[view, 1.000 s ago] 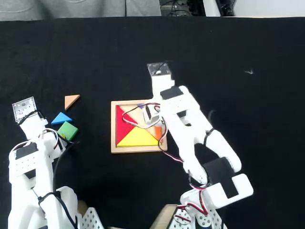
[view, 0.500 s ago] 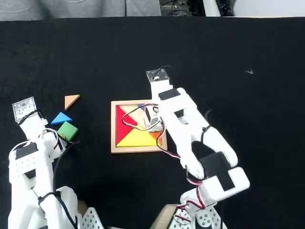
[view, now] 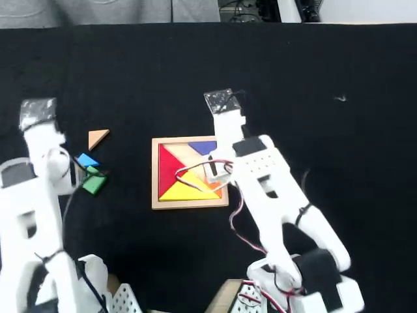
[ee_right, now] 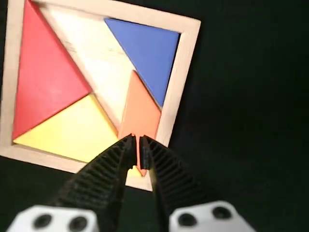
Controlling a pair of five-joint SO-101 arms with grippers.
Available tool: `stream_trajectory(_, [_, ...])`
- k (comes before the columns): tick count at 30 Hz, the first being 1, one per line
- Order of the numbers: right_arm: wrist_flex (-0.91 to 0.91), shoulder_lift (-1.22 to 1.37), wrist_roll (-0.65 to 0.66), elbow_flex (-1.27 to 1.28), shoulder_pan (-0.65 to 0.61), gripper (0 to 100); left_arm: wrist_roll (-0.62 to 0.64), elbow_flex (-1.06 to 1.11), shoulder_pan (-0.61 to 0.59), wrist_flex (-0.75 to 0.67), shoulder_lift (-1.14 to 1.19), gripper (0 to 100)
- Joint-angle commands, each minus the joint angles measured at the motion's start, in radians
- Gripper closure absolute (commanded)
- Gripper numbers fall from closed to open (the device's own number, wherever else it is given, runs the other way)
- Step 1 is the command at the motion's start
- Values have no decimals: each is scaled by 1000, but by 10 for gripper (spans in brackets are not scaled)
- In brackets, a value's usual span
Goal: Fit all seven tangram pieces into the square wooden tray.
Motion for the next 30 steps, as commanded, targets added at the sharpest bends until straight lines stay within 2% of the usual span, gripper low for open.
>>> stream_trajectory(1, [-44,-84,26,18,15,987,-74,-346,65,186,176,818])
stream_trajectory(5, [-44,-104,26,25,15,987,-26,-484,128,84,371,816])
stream_trajectory(8, [-44,-104,28,25,17,987,-169,-544,171,-8,526,799])
stream_trajectory(11, [-40,-104,28,25,17,987,-298,-641,177,-18,671,696])
stream_trajectory(13, [-41,-104,28,25,17,987,-321,-739,168,-18,775,698])
stream_trajectory(20, [-44,-104,28,25,17,987,-534,-1090,130,-3,1125,705])
stream_trajectory(25, [-44,-104,28,25,17,987,-687,-1345,131,180,1320,705])
stream_trajectory(30, [-58,-104,28,25,17,987,-706,-1603,134,328,1490,705])
